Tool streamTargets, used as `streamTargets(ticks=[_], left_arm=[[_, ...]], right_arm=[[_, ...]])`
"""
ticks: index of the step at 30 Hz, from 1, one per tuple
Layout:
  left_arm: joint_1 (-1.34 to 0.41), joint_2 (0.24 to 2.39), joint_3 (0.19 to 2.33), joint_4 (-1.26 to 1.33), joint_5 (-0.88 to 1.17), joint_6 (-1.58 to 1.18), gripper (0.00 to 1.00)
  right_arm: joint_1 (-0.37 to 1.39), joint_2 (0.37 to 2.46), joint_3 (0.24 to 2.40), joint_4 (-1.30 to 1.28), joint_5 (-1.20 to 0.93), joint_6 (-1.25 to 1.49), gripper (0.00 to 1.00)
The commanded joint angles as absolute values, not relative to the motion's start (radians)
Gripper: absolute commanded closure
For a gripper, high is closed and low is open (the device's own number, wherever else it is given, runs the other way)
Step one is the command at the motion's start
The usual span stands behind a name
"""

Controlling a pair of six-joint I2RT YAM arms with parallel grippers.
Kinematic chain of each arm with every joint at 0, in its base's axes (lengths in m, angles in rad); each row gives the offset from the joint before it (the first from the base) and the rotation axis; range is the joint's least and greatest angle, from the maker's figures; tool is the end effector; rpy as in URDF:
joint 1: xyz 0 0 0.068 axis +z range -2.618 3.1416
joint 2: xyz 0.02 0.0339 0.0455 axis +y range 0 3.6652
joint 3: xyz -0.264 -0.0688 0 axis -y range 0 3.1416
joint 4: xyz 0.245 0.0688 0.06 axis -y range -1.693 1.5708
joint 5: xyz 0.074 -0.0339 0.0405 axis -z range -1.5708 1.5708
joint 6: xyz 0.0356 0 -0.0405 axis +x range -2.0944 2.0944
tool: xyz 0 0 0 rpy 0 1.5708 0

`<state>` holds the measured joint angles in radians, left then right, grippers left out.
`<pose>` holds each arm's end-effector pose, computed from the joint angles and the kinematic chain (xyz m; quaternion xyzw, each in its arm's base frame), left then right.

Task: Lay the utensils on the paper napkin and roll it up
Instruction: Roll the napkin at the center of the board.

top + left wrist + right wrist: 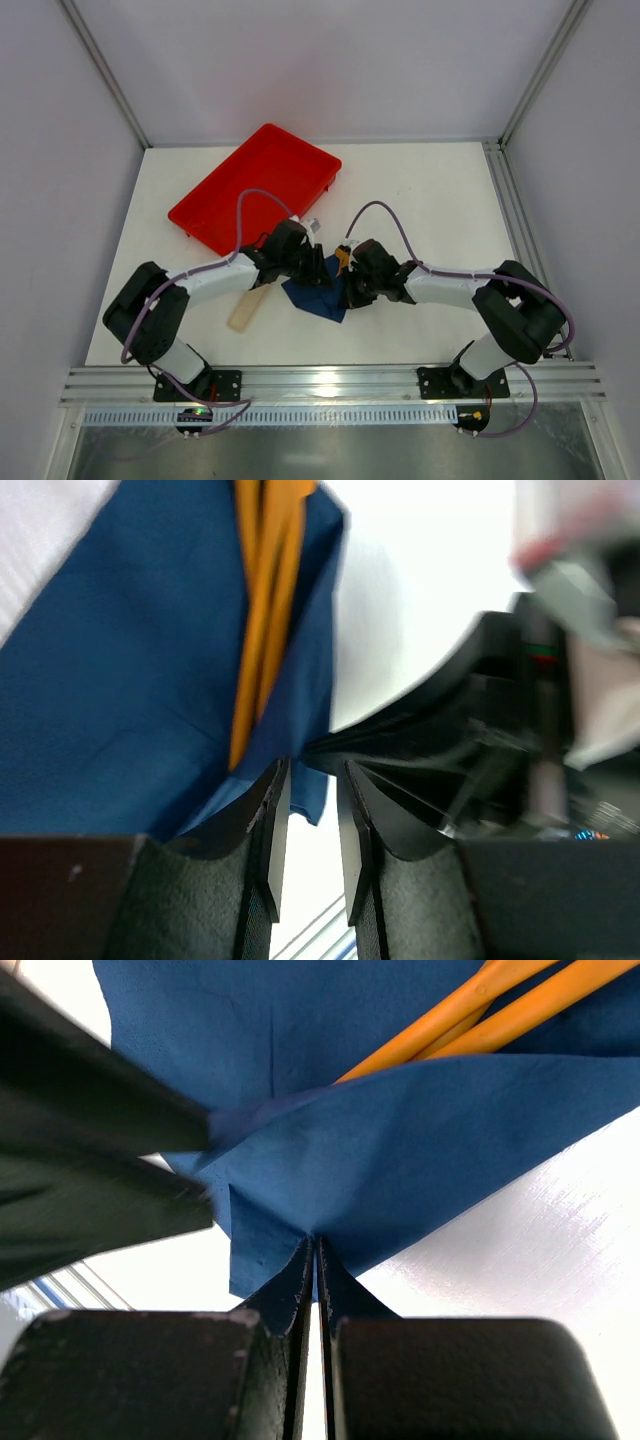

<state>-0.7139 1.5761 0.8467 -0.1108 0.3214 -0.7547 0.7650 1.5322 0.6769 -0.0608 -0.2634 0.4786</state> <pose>0.2315 -0.2154 0.1787 0.0383 0.9230 -0.3472 0.1616 0.1969 0.2018 0.1458 -0.1758 0.9231 0.2867 0.1867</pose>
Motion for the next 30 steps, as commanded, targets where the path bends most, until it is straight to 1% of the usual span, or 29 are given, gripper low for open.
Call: streamTargets(ticks=[1,8,15,21,26,30], left_arm=[[-0.724,1.48,0.859,-0.086,0.31,-0.758,0.7],[-0.736,1.502,0.854,-0.069,0.325,-0.75,0.7],[-0.735,1.64,0.874,-0.091,0.258,-0.716,0.74],[-0.736,1.654,0.867,-0.098,0.219,-0.712,0.75],[-0.736,1.661,0.864,-0.11,0.199,-0.706,0.76],[-0.735,1.669,0.854,-0.098,0.201,-0.71,0.76]], right_arm=[[0.77,1.528,0.692,-0.055,-0.239,0.486,0.96],[0.772,1.517,0.686,-0.06,-0.232,0.48,0.96],[0.77,1.505,0.686,-0.071,-0.227,0.469,0.96],[0.77,1.467,0.687,-0.084,-0.238,0.446,0.96],[0.77,1.414,0.701,-0.083,-0.29,0.434,0.96],[0.772,1.433,0.724,-0.069,-0.365,0.417,0.95]])
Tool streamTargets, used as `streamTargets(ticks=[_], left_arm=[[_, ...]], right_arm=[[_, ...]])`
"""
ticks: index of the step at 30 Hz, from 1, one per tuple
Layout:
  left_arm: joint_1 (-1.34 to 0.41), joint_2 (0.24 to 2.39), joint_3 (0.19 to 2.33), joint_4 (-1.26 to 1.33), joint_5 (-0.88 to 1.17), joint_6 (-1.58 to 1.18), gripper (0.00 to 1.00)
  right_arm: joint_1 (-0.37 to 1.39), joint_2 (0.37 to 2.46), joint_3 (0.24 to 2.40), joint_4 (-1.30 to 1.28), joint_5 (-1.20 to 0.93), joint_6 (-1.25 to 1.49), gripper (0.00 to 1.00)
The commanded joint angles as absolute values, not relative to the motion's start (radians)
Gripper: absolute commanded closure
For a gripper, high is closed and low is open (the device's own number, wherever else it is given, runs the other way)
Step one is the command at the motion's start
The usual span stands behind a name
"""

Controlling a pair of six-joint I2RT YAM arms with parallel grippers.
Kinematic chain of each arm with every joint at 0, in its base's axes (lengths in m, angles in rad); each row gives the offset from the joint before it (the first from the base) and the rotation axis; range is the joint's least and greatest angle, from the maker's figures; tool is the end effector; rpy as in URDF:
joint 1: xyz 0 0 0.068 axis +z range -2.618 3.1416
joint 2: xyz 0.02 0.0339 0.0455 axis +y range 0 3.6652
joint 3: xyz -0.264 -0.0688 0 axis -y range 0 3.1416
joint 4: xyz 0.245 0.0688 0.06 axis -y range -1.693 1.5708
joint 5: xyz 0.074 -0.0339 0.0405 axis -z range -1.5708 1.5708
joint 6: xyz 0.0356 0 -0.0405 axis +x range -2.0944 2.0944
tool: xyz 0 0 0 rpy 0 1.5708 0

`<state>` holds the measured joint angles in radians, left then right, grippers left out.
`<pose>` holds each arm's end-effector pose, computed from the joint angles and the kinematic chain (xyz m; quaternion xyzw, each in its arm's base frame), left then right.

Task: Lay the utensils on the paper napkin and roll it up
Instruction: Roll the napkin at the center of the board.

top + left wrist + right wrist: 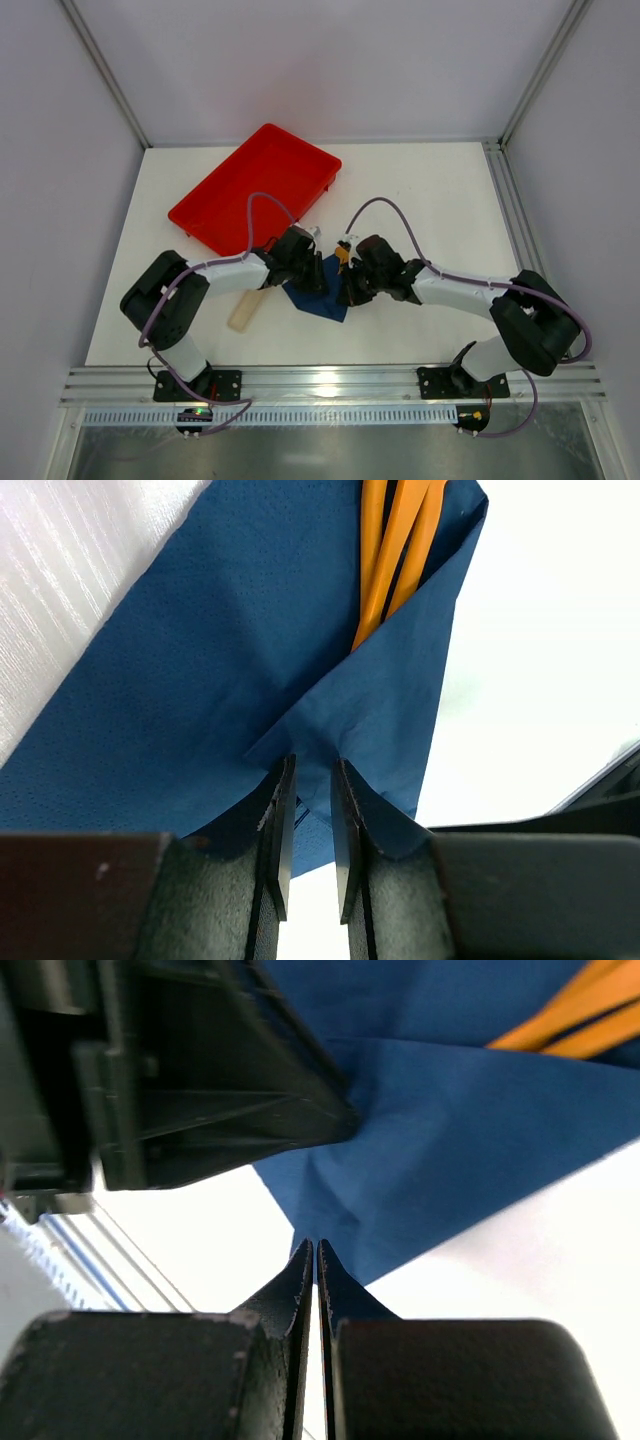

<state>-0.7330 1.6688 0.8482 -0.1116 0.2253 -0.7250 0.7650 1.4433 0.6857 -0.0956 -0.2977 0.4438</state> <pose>0.2336 -0.2211 0.1506 0.0391 0.9433 -0.2874 0.1615 0.1924 0.1992 0.1692 -0.1995 0.9057 0.3116 0.2068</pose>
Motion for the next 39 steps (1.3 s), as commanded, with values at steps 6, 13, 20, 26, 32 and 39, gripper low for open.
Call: streamTargets(ticks=[6,13,20,26,32,39], left_arm=[[-0.736,1.672,0.847,-0.095,0.198,-0.715,0.76],[-0.735,1.678,0.841,-0.097,0.187,-0.715,0.76],[-0.735,1.686,0.845,-0.1,0.187,-0.716,0.76],[-0.733,1.686,0.845,-0.107,0.186,-0.715,0.76],[-0.735,1.684,0.845,-0.103,0.19,-0.719,0.76],[-0.735,1.689,0.856,-0.107,0.19,-0.719,0.76]], right_arm=[[0.772,1.491,0.704,-0.015,-0.445,0.419,0.96],[0.776,1.583,0.65,0.035,-0.482,0.431,0.96],[0.776,1.526,0.664,0.006,-0.46,0.422,0.95],[0.776,1.479,0.669,-0.029,-0.474,0.417,0.96],[0.776,1.523,0.615,0.026,-0.54,0.413,0.96],[0.776,1.548,0.594,0.006,-0.486,0.422,0.96]])
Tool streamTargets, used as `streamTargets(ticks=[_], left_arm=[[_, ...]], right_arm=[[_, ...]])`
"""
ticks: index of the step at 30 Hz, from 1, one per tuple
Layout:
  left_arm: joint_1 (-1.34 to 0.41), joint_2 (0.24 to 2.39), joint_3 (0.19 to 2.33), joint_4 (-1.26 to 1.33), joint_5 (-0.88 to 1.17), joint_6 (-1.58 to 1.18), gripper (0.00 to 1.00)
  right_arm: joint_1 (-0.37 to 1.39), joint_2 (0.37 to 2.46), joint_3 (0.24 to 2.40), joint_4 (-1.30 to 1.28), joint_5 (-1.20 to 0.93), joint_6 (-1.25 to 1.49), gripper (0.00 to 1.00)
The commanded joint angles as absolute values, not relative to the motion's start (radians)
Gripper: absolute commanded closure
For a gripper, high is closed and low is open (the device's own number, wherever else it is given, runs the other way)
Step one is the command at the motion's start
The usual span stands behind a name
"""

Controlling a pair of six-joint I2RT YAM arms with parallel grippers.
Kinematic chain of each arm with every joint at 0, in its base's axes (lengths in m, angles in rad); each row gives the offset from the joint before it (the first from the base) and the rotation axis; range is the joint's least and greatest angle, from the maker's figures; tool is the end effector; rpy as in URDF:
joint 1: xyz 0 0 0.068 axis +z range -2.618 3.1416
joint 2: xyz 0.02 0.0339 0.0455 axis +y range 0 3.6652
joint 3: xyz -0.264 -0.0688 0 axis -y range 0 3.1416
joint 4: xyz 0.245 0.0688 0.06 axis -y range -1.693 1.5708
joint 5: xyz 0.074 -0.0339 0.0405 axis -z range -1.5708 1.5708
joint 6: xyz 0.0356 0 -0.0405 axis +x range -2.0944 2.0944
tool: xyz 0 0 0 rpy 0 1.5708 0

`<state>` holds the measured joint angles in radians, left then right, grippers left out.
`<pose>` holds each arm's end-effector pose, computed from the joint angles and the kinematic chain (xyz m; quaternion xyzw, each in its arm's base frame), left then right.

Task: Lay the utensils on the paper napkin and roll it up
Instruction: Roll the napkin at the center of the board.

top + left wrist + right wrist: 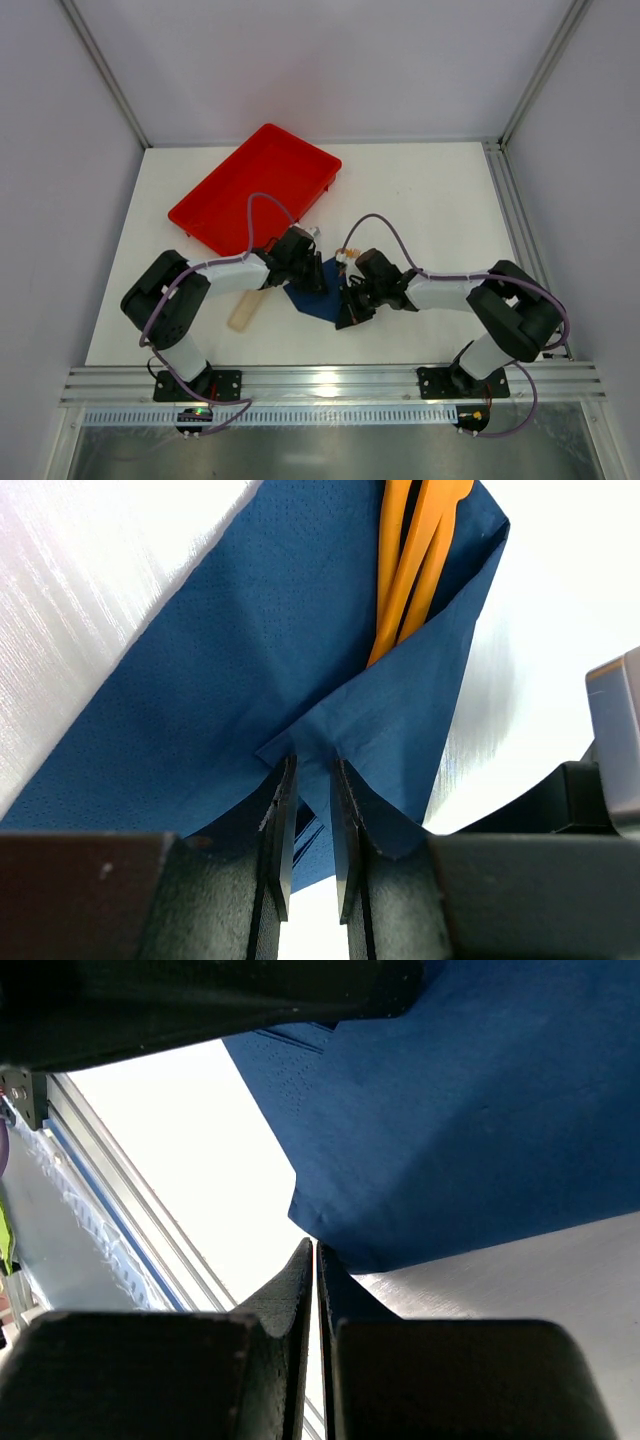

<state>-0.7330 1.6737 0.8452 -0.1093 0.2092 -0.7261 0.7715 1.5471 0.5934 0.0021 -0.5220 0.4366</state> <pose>0.2339 -0.2205 0.1484 0.0358 0.9450 -0.2803 0.1646 0.1778 0.1977 0.1269 -0.2309 0.8942 0.3695 0.1027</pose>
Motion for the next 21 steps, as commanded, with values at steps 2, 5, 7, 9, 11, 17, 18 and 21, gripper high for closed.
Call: streamTargets(ticks=[2,5,7,9,11,17,18,21], left_arm=[[-0.735,1.695,0.857,-0.107,0.193,-0.718,0.76],[-0.735,1.697,0.859,-0.11,0.193,-0.718,0.76],[-0.735,1.695,0.856,-0.109,0.192,-0.719,0.76],[-0.735,1.697,0.854,-0.107,0.192,-0.721,0.76],[-0.735,1.703,0.851,-0.103,0.193,-0.724,0.76],[-0.735,1.71,0.853,-0.095,0.204,-0.729,0.76],[-0.733,1.709,0.856,-0.095,0.206,-0.729,0.76],[-0.733,1.709,0.857,-0.092,0.212,-0.732,0.76]], right_arm=[[0.776,1.552,0.603,-0.028,-0.476,0.419,0.96],[0.776,1.546,0.609,-0.049,-0.465,0.417,0.96],[0.776,1.505,0.607,-0.066,-0.463,0.422,0.96],[0.776,1.441,0.615,-0.086,-0.451,0.425,0.96],[0.776,1.411,0.638,-0.115,-0.431,0.422,0.96],[0.776,1.436,0.698,-0.133,-0.433,0.391,0.96],[0.776,1.449,0.703,-0.129,-0.431,0.387,0.95],[0.773,1.509,0.722,-0.117,-0.431,0.379,0.96]])
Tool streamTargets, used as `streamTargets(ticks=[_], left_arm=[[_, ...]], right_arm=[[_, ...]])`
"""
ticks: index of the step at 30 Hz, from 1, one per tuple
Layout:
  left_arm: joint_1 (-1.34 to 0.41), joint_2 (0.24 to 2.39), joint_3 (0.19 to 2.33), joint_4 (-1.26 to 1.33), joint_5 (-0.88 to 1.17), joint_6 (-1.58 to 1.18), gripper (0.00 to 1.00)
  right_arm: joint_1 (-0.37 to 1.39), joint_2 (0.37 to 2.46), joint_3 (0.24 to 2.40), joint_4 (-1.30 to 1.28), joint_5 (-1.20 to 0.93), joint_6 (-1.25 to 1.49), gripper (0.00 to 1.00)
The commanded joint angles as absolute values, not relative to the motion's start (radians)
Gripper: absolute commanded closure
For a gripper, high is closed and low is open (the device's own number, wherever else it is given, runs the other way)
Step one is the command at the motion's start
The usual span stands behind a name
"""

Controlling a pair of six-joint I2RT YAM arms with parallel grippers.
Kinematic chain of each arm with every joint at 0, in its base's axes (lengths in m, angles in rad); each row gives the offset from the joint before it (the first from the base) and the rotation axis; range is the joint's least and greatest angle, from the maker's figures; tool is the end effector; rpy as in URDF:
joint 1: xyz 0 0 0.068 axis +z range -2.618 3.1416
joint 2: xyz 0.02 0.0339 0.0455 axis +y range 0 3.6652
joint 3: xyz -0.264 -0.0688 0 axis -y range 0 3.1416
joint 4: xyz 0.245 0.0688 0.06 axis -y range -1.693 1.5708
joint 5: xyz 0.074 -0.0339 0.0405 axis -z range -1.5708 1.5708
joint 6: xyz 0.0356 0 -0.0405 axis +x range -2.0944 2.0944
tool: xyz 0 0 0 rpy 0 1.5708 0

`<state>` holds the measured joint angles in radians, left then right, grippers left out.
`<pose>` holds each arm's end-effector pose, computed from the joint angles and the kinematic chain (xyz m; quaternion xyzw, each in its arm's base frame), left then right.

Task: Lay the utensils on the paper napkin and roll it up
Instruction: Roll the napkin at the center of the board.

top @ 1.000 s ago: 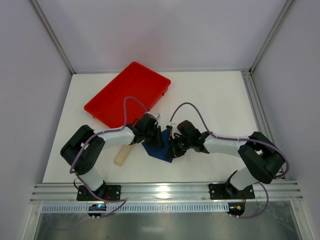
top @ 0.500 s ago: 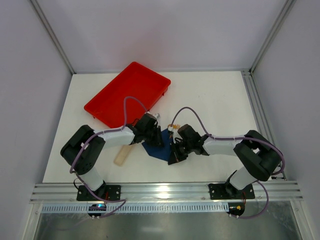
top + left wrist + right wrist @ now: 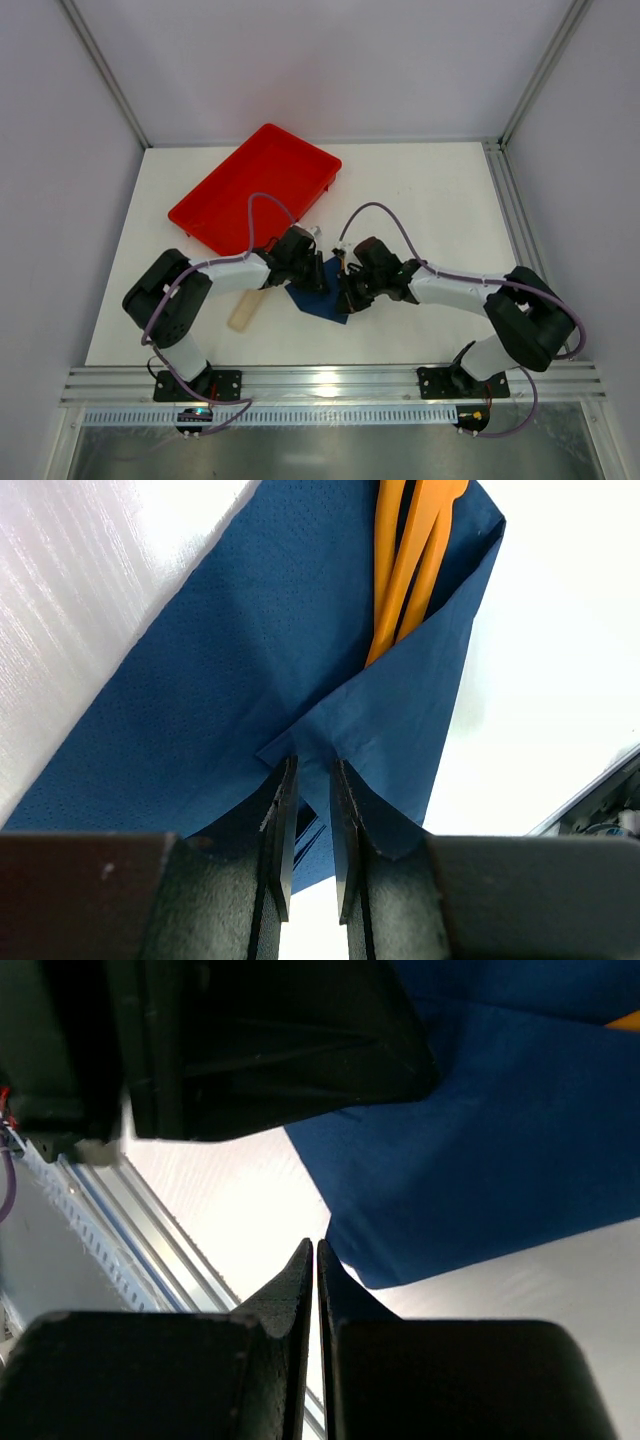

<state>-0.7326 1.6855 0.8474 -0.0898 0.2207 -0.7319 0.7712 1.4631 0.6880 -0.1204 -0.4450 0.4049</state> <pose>0.2356 -0.2224 0.1467 0.0351 0.9430 -0.2876 0.1637 0.1865 0.2026 0.1645 -0.2395 0.8916 0.3525 0.1533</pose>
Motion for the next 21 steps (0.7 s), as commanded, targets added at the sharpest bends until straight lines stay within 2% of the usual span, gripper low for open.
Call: streamTargets(ticks=[1,8,21], left_arm=[[-0.735,1.71,0.857,-0.092,0.212,-0.732,0.76],[-0.735,1.712,0.853,-0.101,0.199,-0.724,0.76],[-0.735,1.707,0.836,-0.078,0.216,-0.765,0.76]], right_arm=[[0.775,1.54,0.723,-0.109,-0.43,0.377,0.96],[0.775,1.603,0.635,-0.032,-0.425,0.403,0.95],[0.775,1.477,0.635,-0.124,-0.327,0.402,0.96]])
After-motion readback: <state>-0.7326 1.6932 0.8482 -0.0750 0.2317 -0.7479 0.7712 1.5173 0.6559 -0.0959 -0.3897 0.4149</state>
